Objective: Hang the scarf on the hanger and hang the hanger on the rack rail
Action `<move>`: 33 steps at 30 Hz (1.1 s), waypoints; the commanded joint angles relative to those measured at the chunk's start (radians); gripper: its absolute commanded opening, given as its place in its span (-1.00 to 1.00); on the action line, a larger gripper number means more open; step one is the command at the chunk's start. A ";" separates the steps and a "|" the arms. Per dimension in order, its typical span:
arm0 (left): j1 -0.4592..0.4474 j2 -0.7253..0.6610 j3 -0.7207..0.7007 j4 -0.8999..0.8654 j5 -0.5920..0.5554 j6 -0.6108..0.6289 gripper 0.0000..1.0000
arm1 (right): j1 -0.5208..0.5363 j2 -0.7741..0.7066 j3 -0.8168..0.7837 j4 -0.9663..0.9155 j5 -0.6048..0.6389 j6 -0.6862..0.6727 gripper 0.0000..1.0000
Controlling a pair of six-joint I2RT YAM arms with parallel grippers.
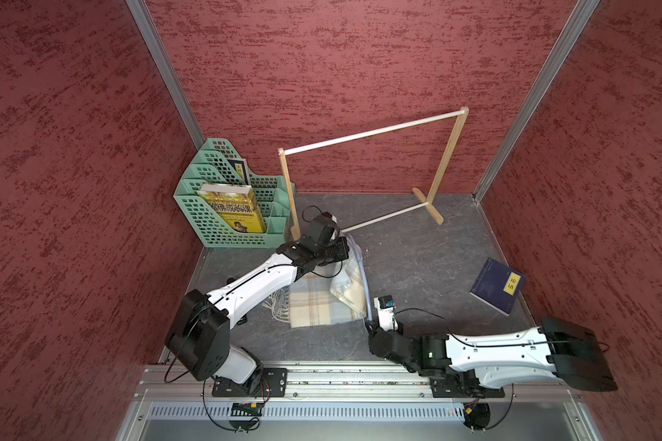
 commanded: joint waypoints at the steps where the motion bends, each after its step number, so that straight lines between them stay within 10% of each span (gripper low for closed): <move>1: -0.017 0.060 0.042 0.057 0.004 -0.008 -1.00 | -0.061 -0.075 -0.063 0.017 0.012 0.055 -1.00; 16: -0.058 -0.004 -0.002 0.085 -0.069 -0.009 -1.00 | -0.238 -0.408 -0.171 -0.166 -0.029 0.012 -1.00; 33: -0.020 -0.077 -0.089 0.050 -0.133 0.030 -1.00 | -0.245 -0.234 -0.106 0.024 -0.231 -0.121 -1.00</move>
